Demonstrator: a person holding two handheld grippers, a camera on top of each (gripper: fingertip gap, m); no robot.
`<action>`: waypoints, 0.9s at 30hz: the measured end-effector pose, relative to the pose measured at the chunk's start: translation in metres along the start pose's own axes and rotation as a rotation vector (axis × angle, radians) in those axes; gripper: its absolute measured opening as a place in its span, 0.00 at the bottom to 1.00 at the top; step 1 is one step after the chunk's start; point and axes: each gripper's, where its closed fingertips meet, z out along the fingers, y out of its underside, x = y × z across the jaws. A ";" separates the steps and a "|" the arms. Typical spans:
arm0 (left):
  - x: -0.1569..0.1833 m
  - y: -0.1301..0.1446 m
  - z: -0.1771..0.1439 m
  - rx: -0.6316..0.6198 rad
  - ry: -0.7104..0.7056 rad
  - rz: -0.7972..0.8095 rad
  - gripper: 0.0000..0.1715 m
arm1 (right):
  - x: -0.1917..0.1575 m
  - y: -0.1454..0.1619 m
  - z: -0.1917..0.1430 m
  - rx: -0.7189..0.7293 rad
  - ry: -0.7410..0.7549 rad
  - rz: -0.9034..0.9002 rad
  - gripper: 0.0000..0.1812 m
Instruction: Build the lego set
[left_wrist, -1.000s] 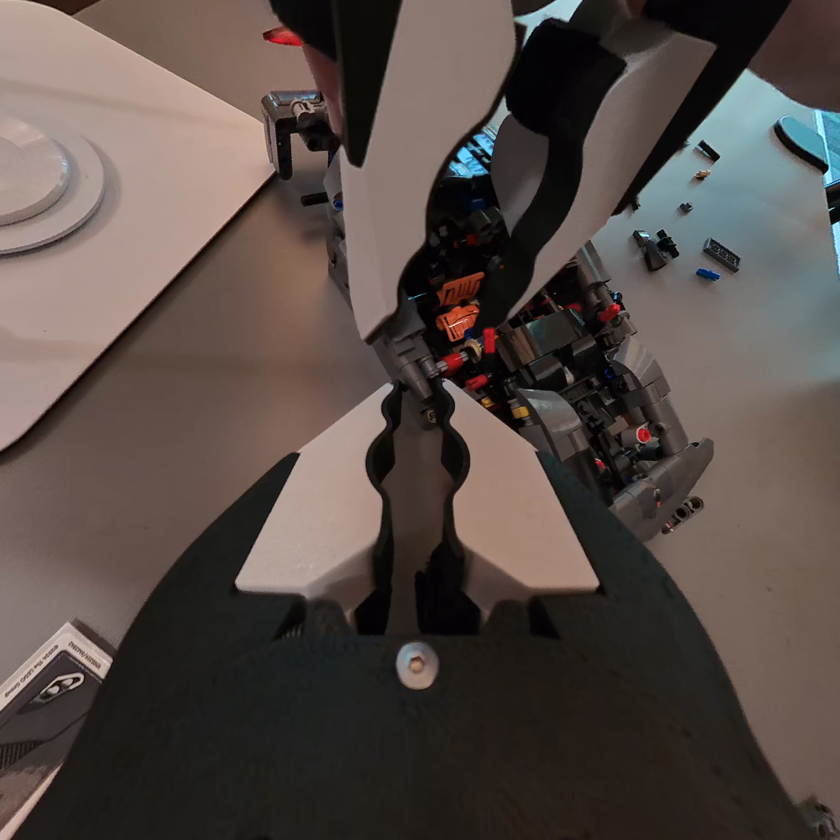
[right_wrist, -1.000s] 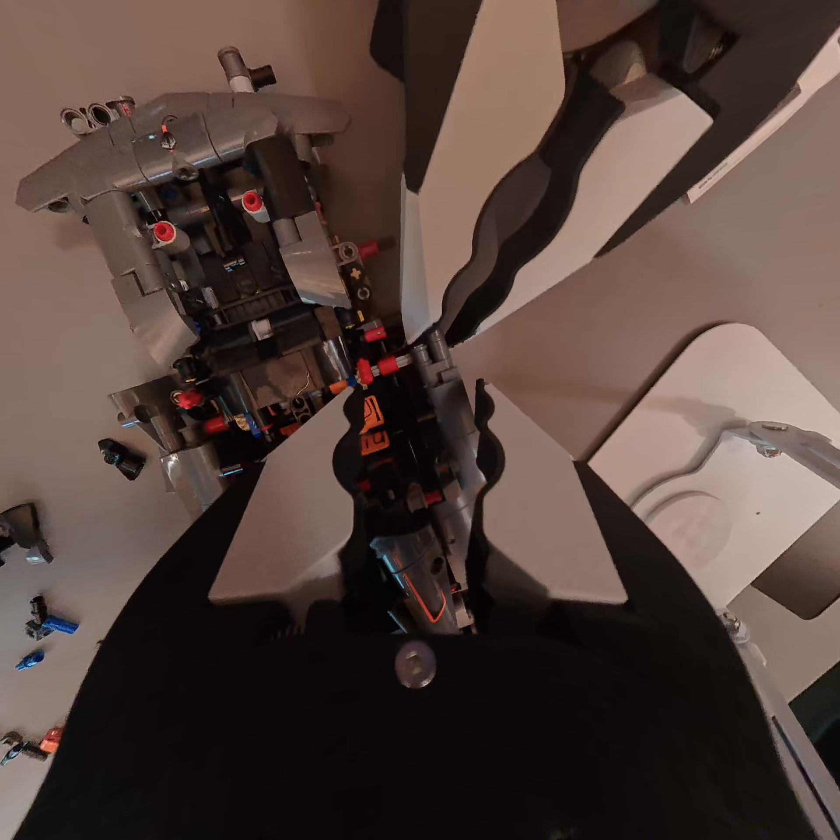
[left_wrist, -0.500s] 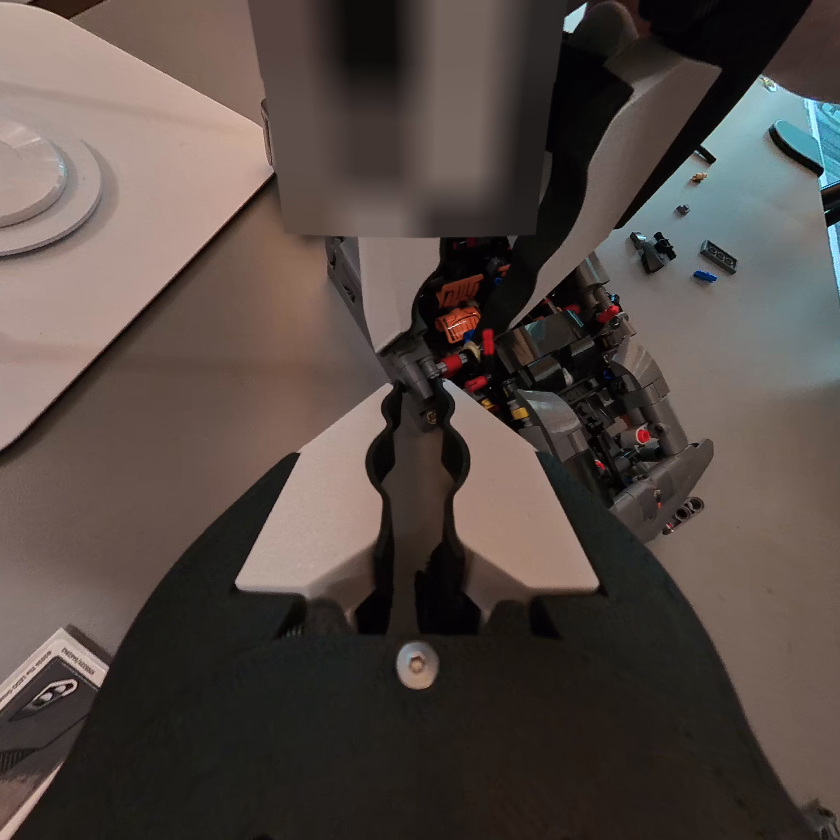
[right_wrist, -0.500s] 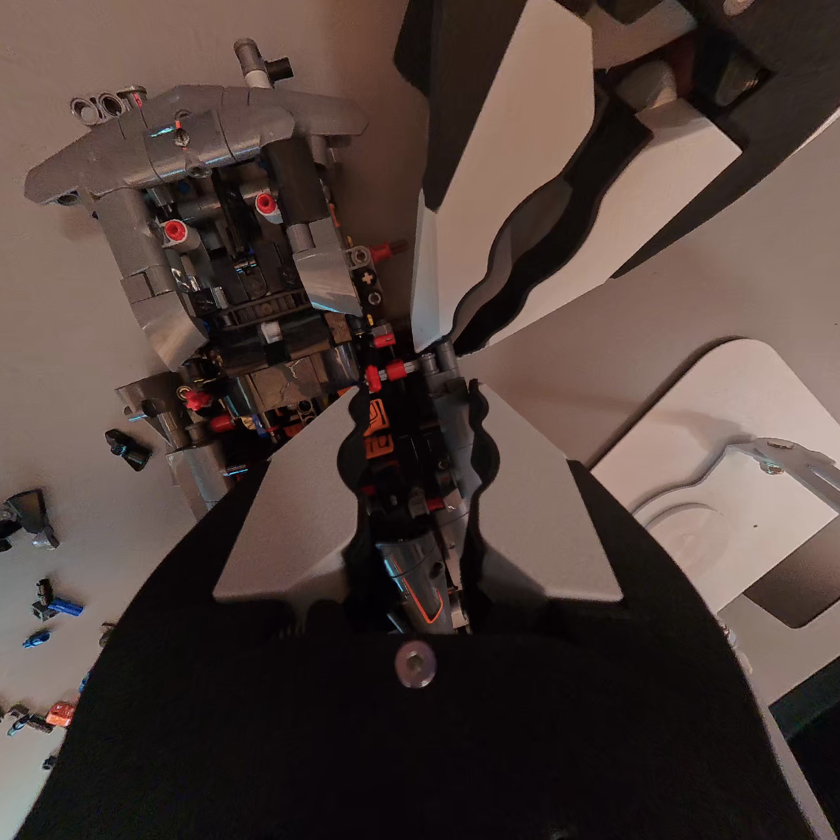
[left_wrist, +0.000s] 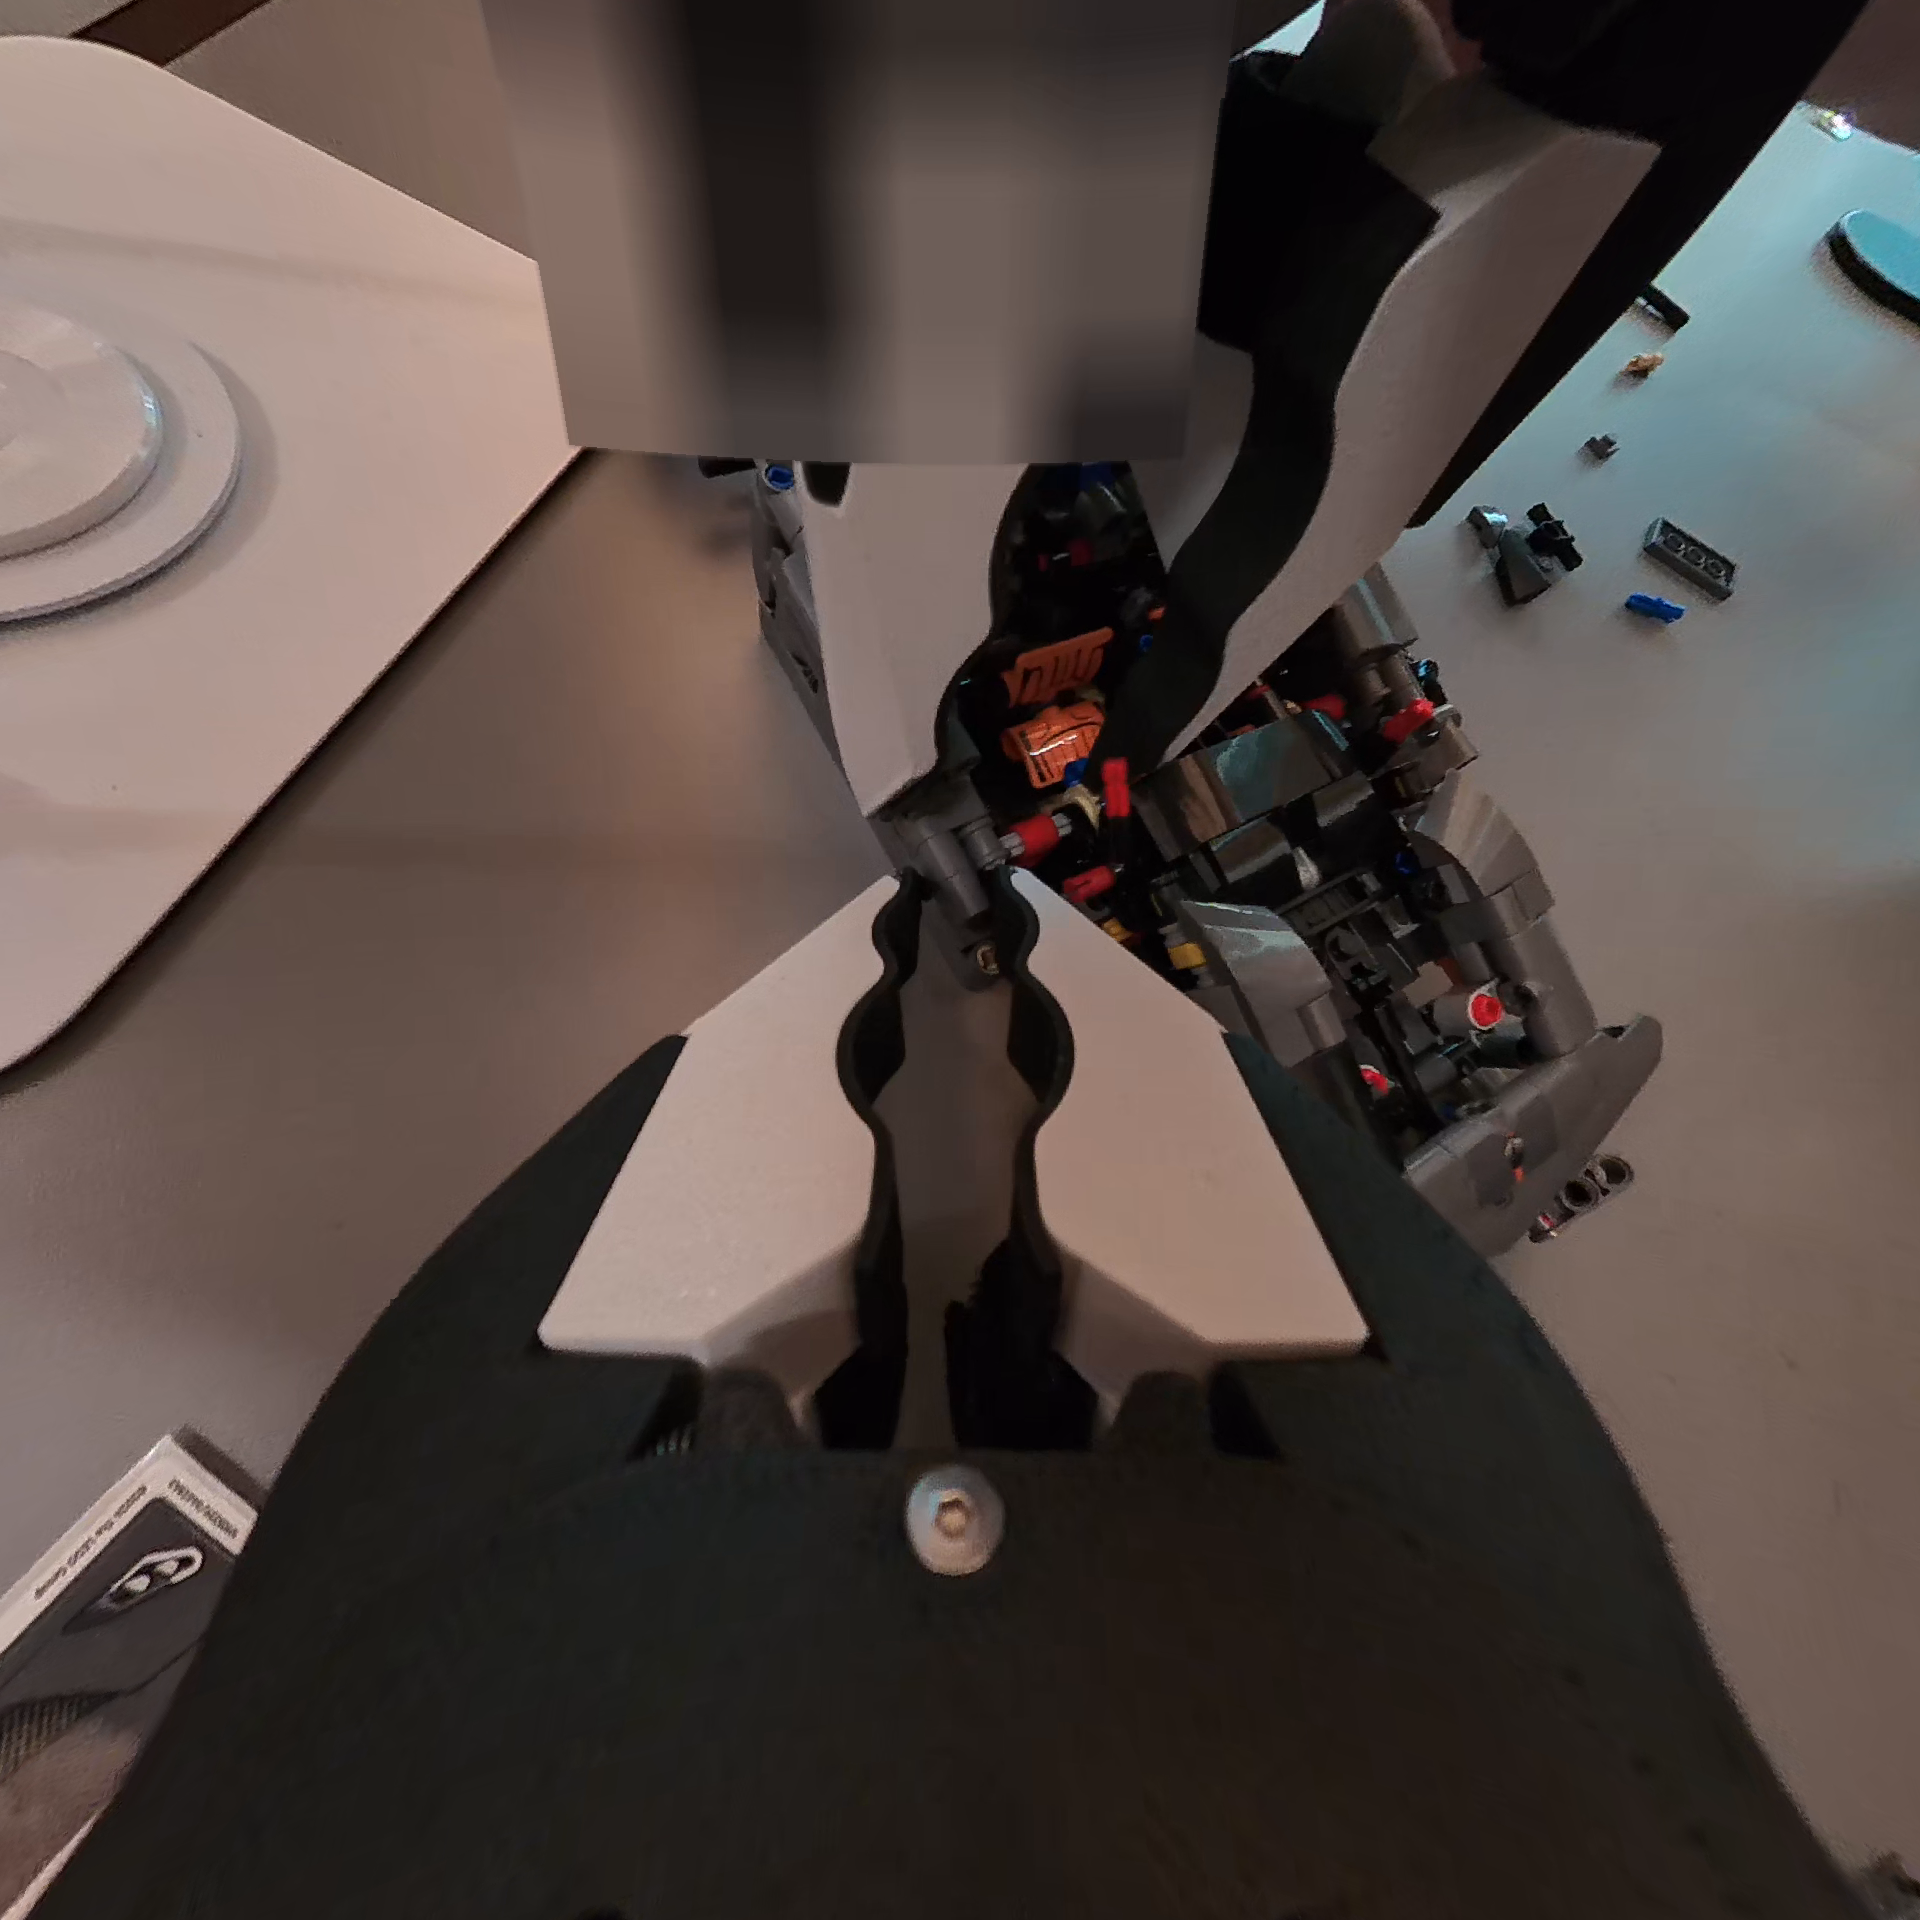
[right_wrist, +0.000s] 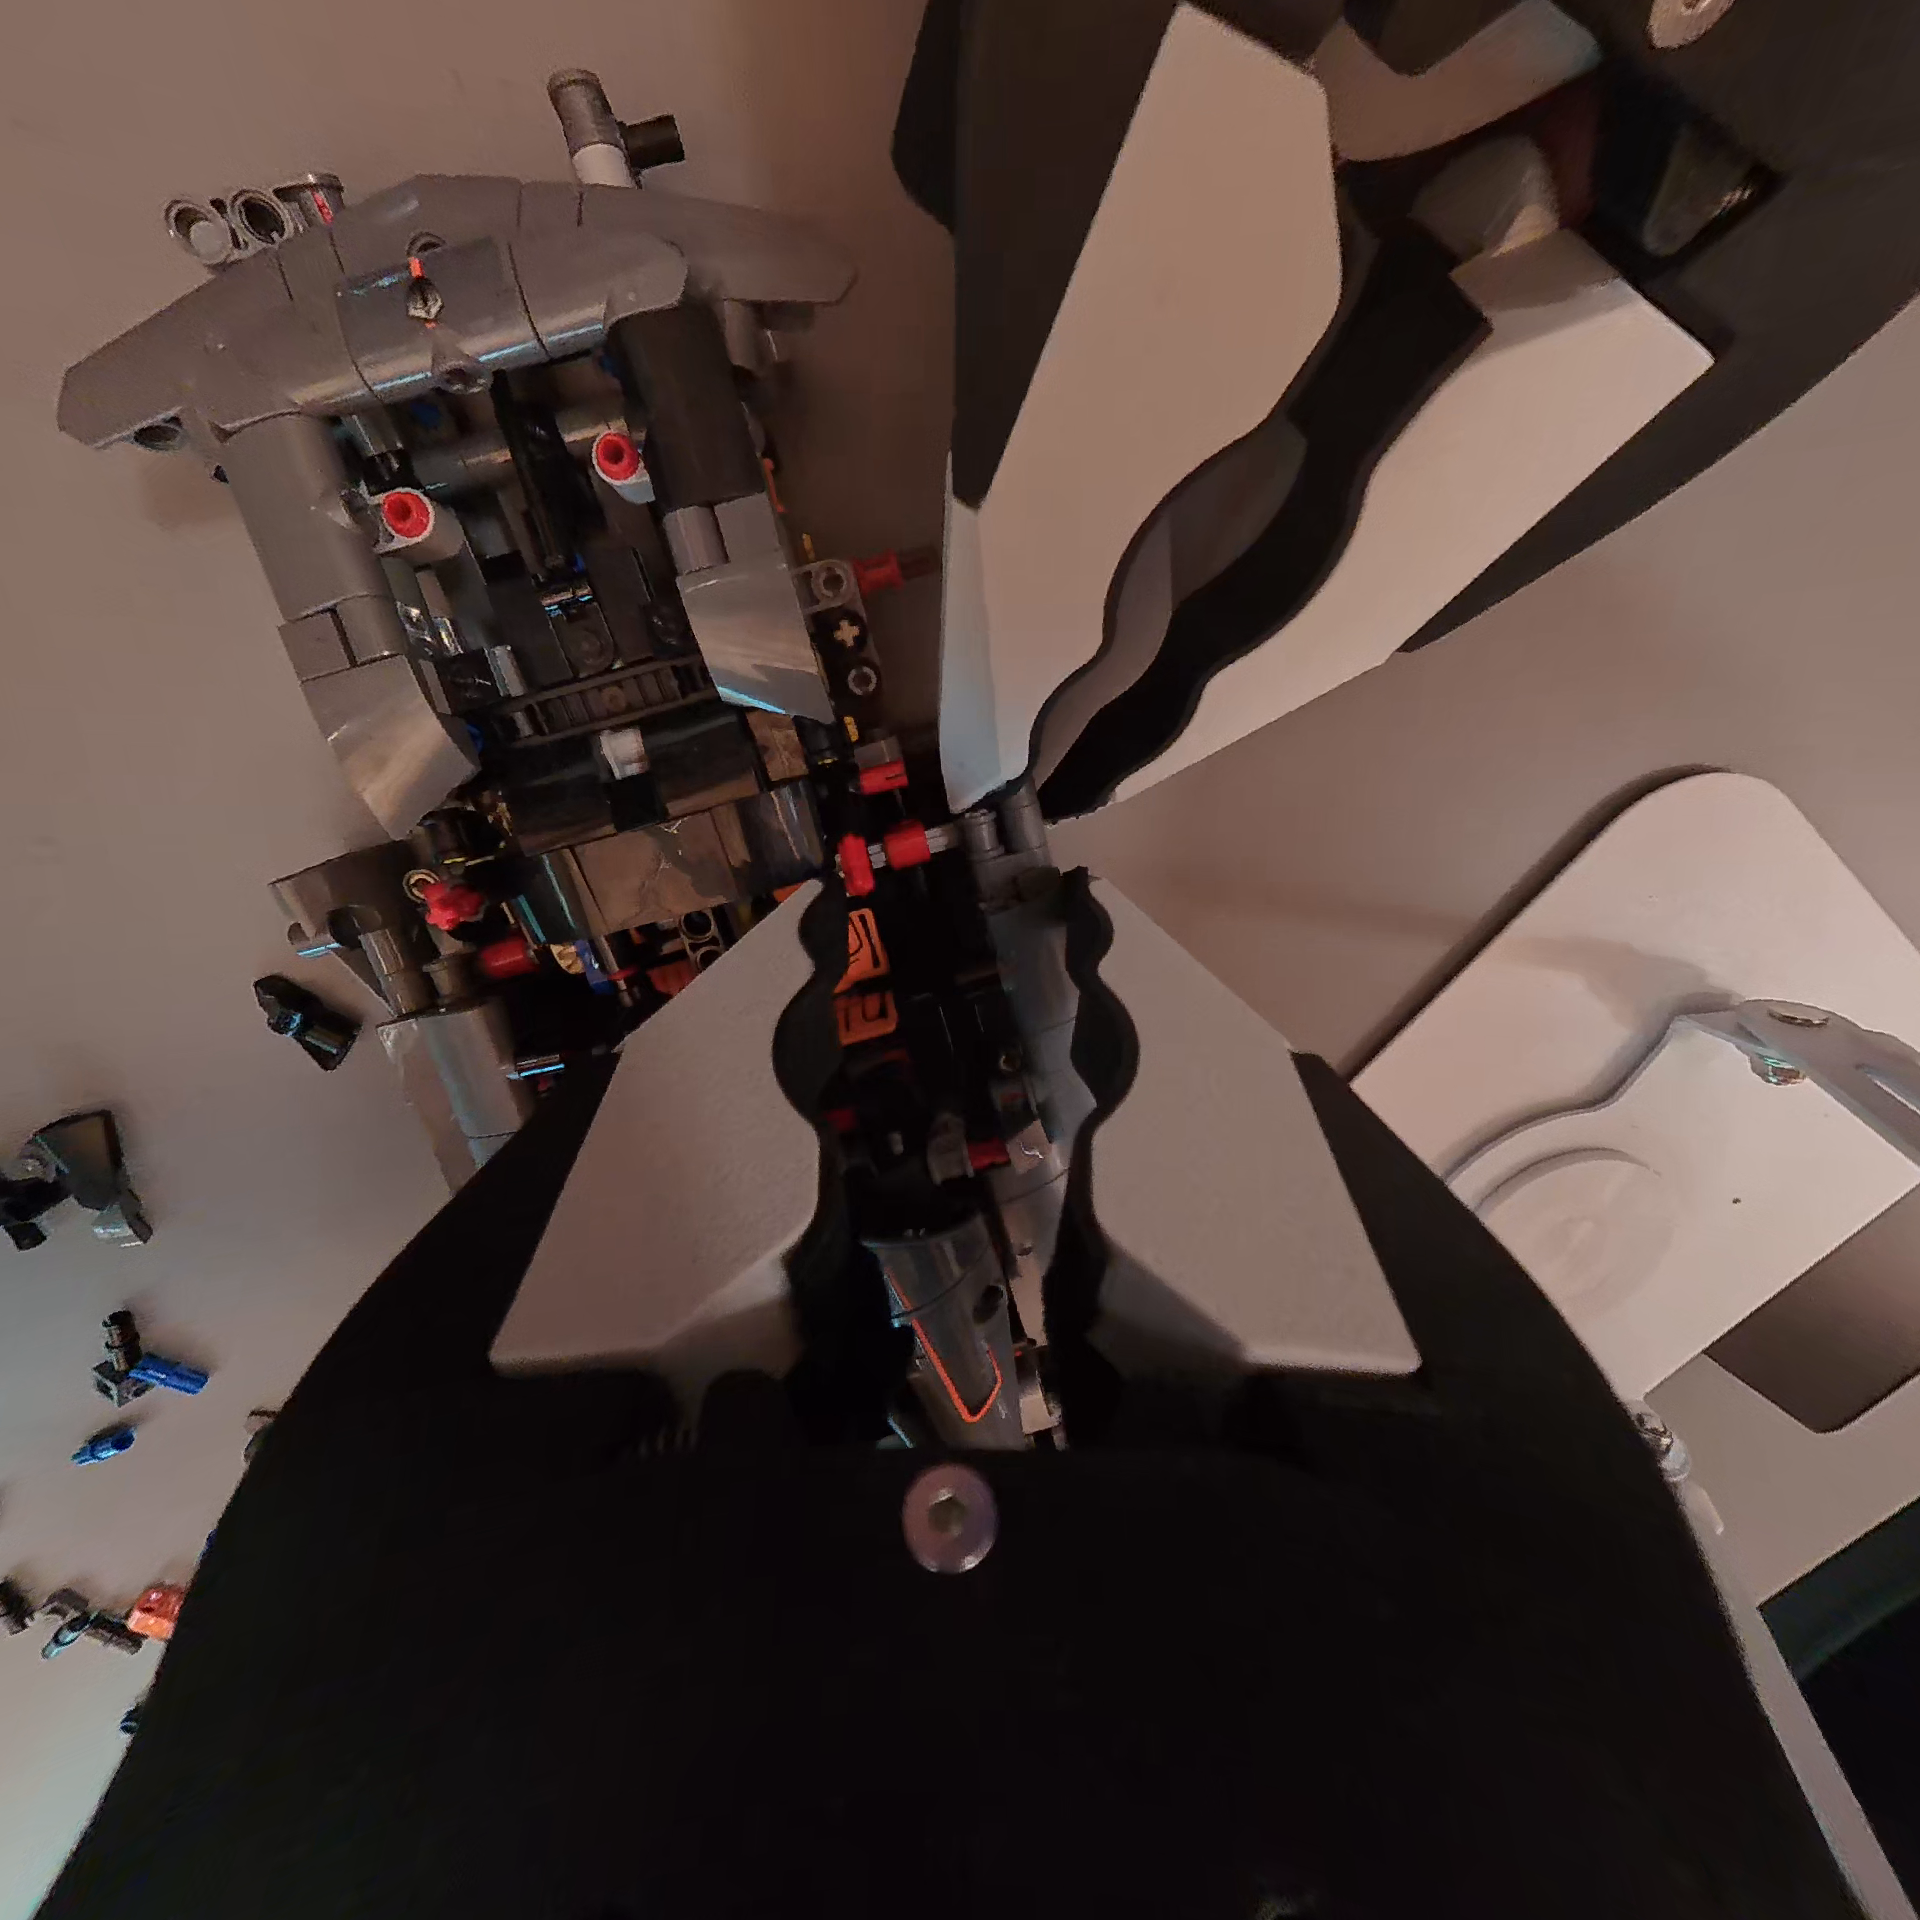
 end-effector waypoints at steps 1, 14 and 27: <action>0.000 0.000 0.000 -0.004 -0.005 -0.003 0.06 | 0.000 0.000 0.000 0.000 -0.003 0.005 0.22; 0.004 0.000 0.003 -0.041 -0.014 0.040 0.07 | -0.003 0.001 -0.001 -0.007 -0.011 0.017 0.20; 0.005 -0.012 -0.005 0.049 0.035 0.003 0.10 | 0.012 0.029 -0.053 0.086 0.092 0.221 0.19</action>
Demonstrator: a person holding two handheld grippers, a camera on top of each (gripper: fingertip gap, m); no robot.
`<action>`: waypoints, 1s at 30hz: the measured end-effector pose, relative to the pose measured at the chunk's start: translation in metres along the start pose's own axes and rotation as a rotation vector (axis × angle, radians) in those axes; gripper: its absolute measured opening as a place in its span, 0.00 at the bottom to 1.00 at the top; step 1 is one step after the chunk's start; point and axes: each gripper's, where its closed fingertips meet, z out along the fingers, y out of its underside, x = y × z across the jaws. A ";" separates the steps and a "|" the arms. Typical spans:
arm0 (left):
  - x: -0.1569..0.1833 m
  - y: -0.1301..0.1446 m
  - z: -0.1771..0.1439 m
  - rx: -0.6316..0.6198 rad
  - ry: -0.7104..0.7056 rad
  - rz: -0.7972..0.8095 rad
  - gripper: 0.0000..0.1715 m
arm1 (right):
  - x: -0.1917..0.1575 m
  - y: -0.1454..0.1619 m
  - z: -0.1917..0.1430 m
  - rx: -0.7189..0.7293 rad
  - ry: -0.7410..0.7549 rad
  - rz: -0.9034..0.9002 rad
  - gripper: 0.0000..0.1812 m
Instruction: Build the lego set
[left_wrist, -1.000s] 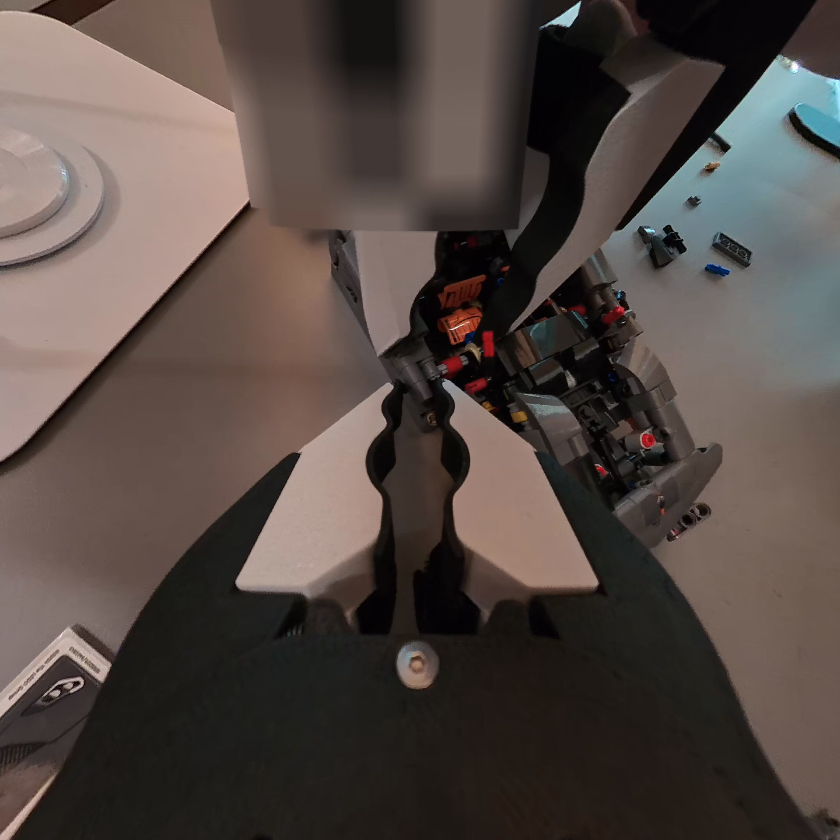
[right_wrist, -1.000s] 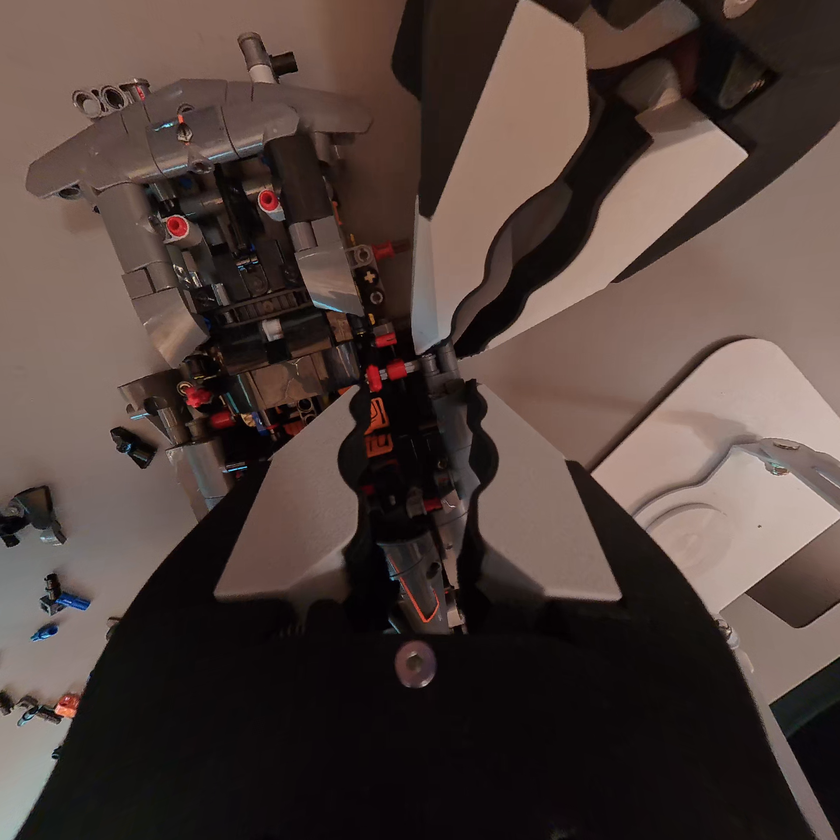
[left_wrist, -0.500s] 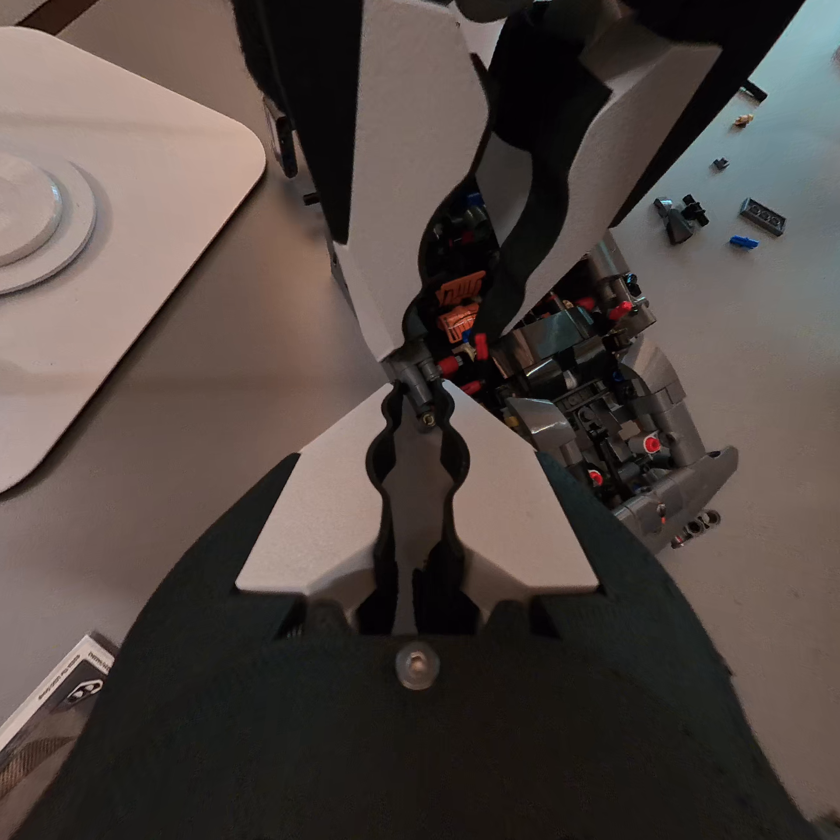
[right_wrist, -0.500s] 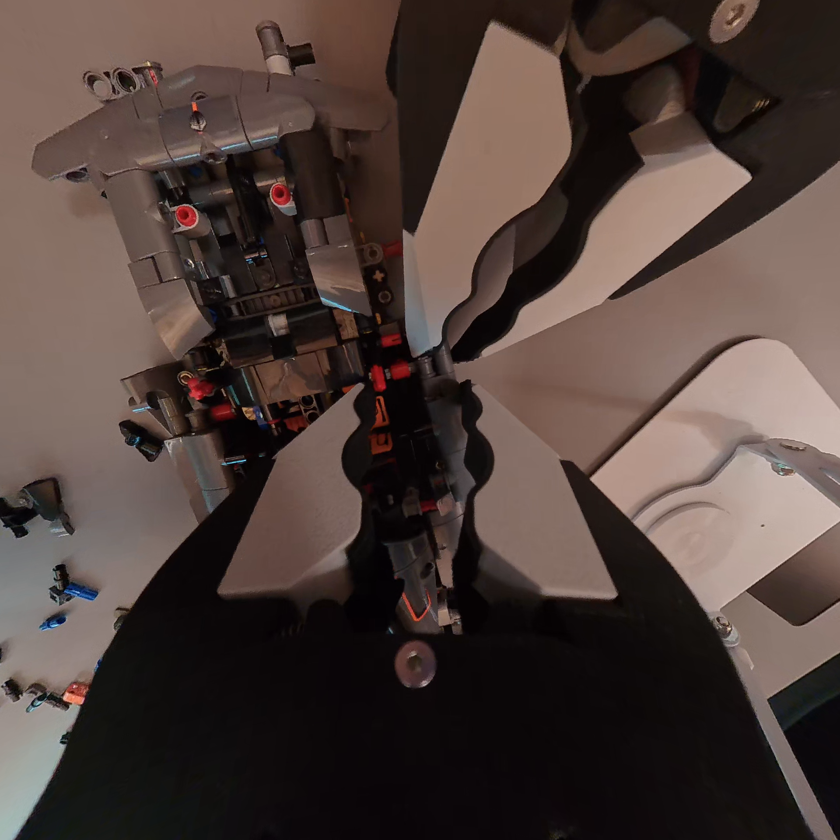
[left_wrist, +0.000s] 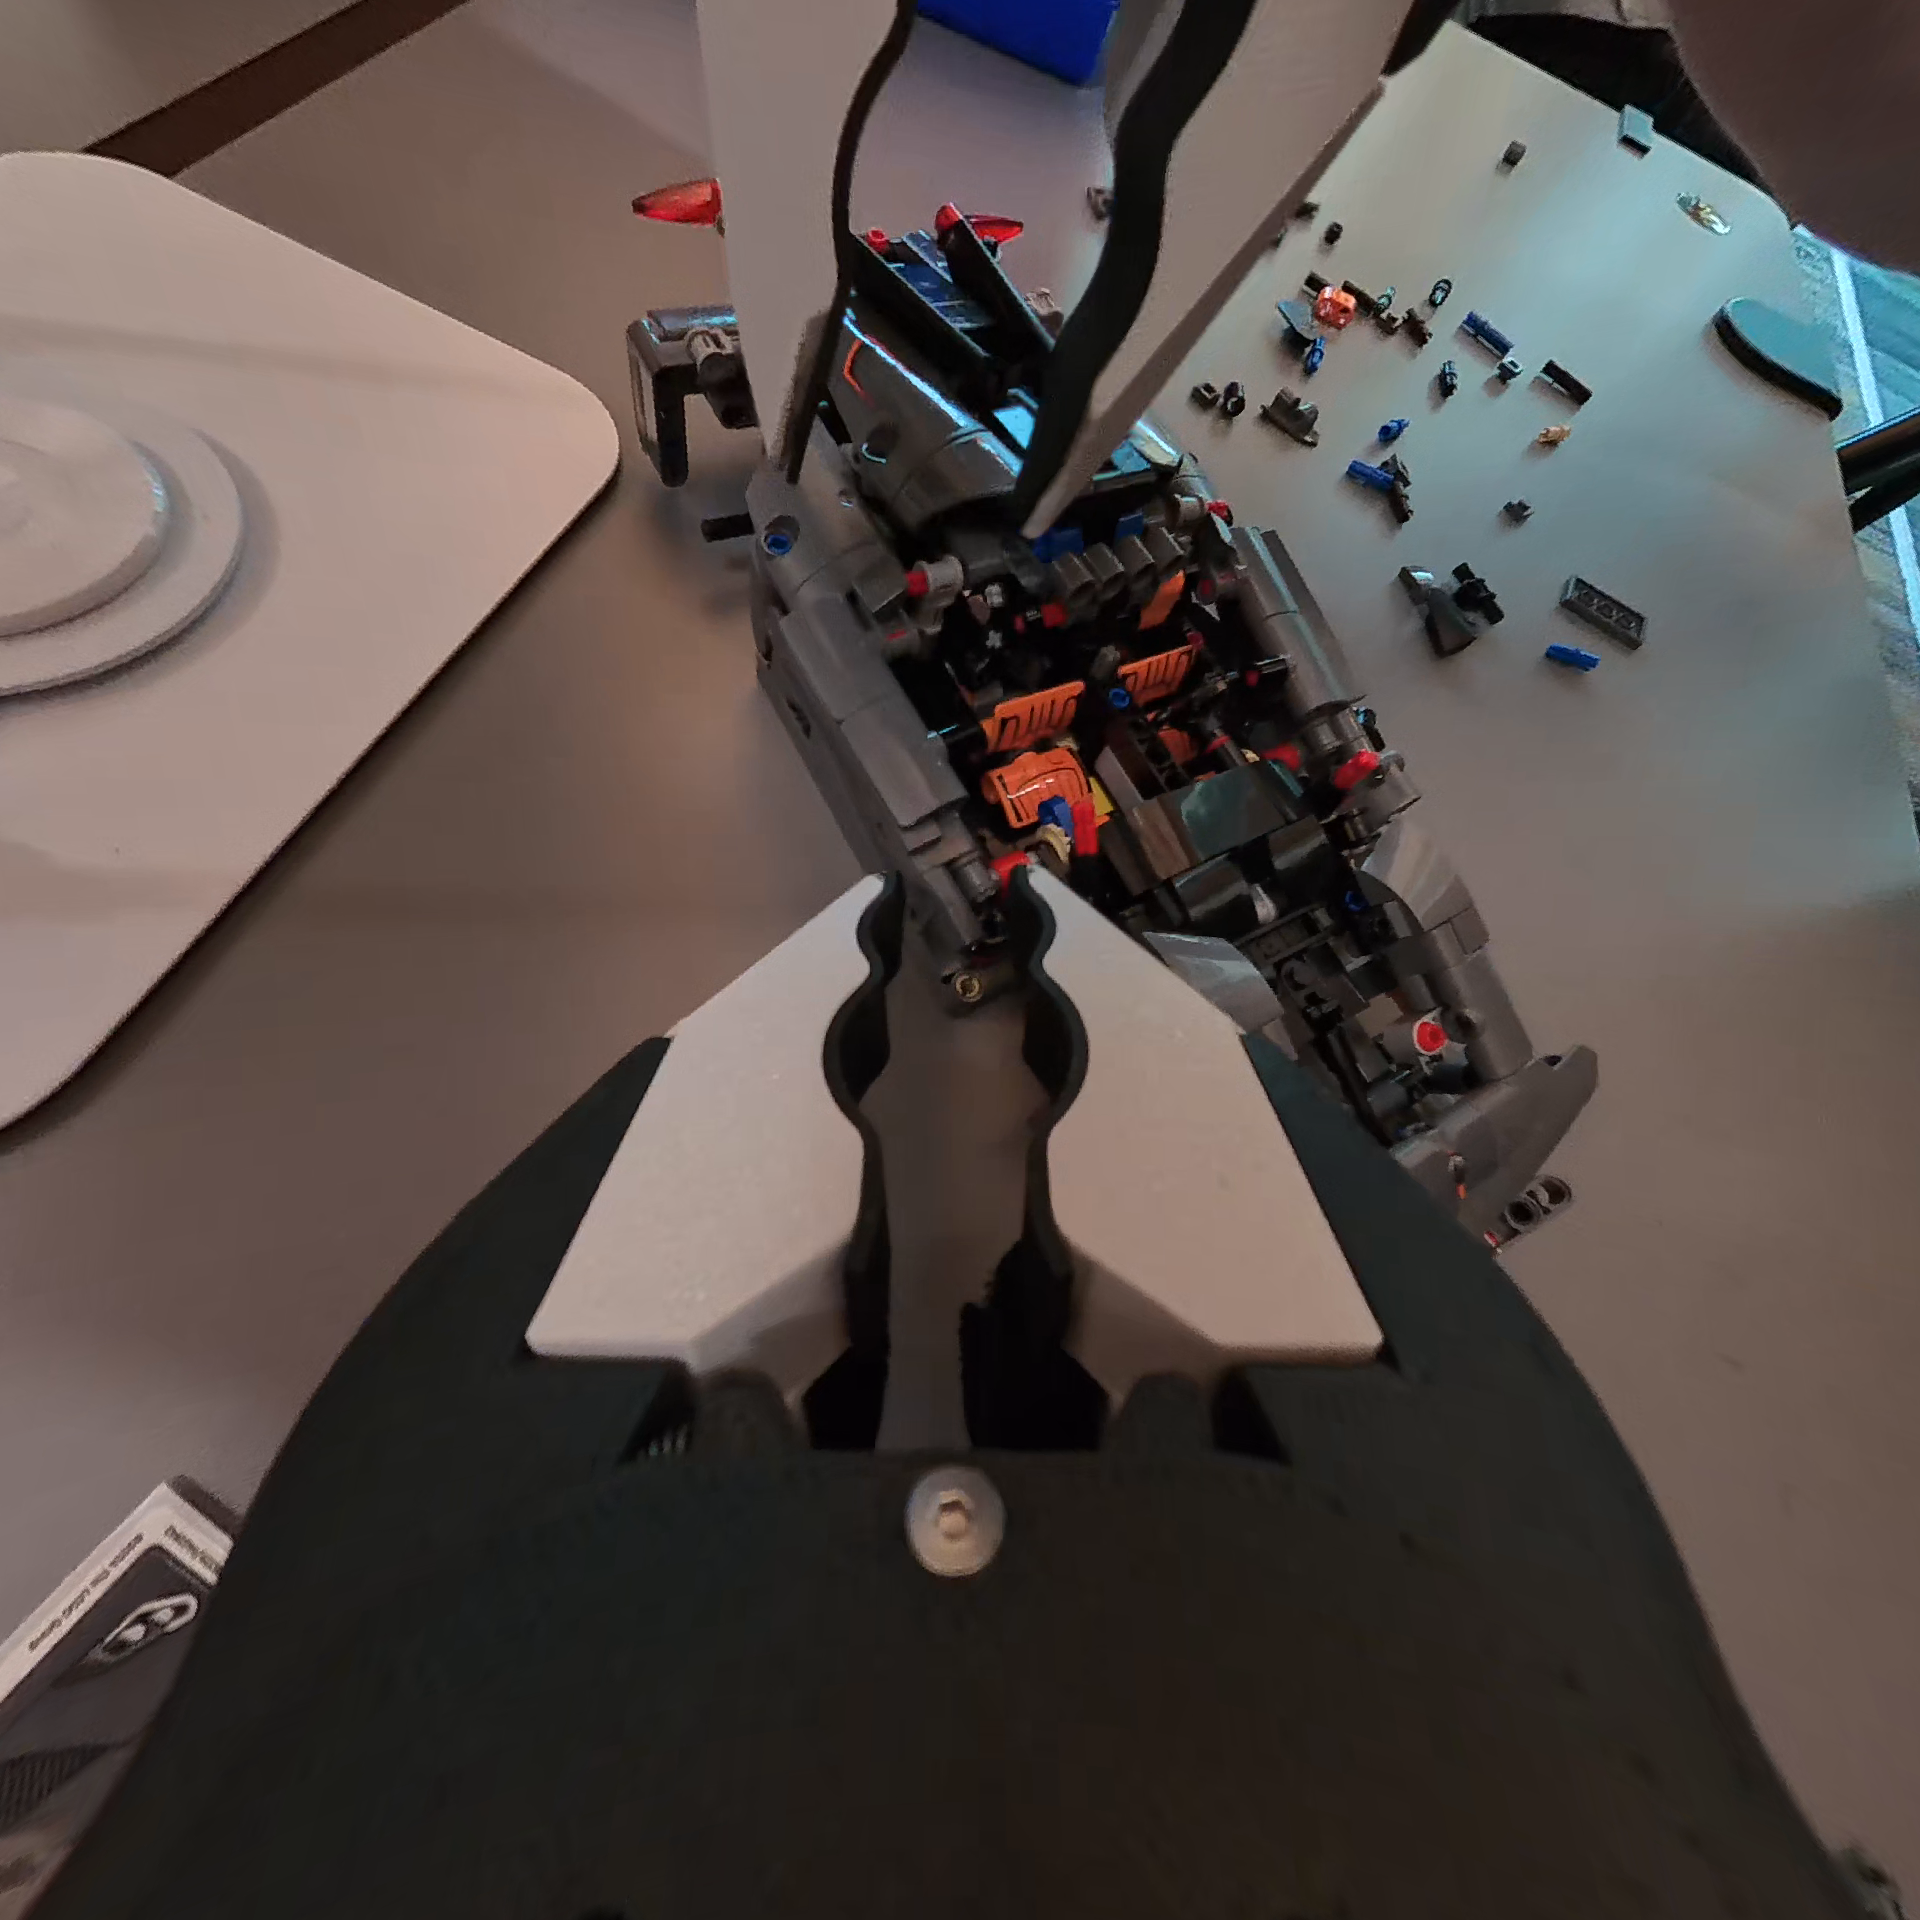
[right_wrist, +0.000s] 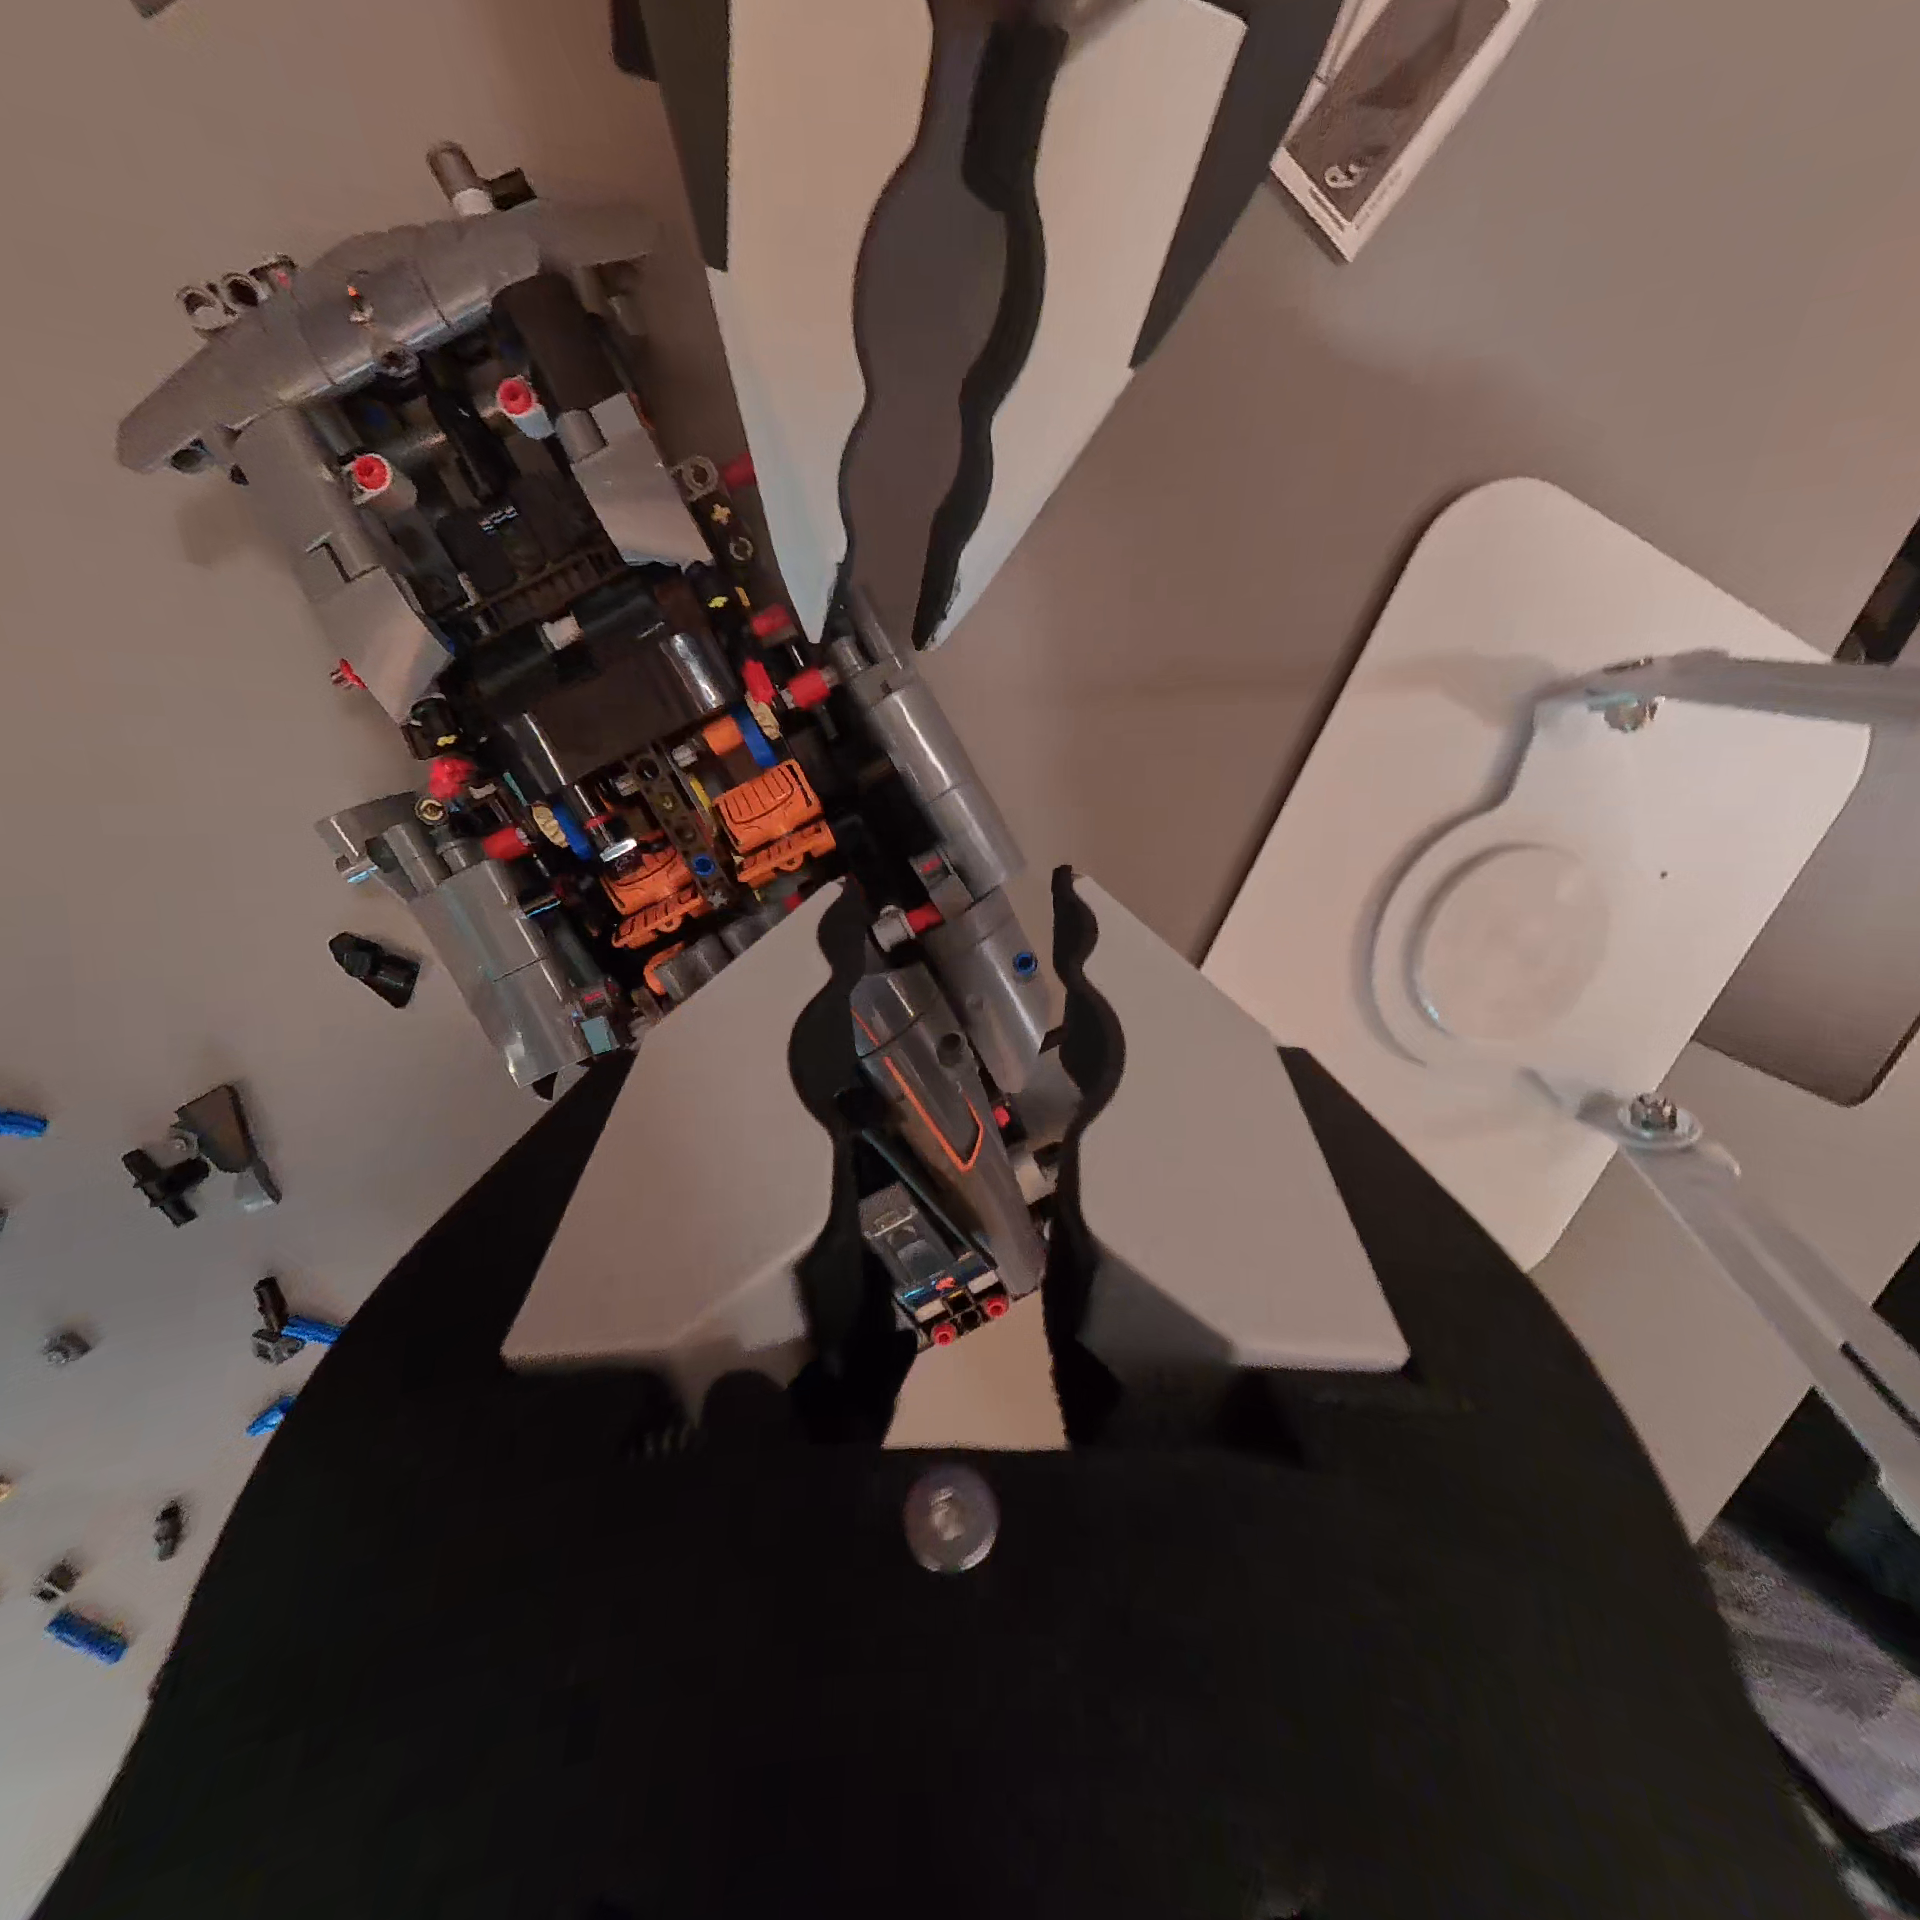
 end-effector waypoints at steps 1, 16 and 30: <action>-0.001 -0.001 0.001 0.004 -0.009 -0.002 0.11 | 0.000 0.003 0.000 -0.009 -0.004 0.023 0.20; -0.004 -0.025 0.020 0.029 -0.101 -0.050 0.23 | -0.031 0.028 -0.009 0.074 0.241 0.351 0.25; -0.011 -0.024 0.030 0.000 -0.178 -0.057 0.16 | -0.033 0.027 -0.004 0.174 0.306 0.442 0.22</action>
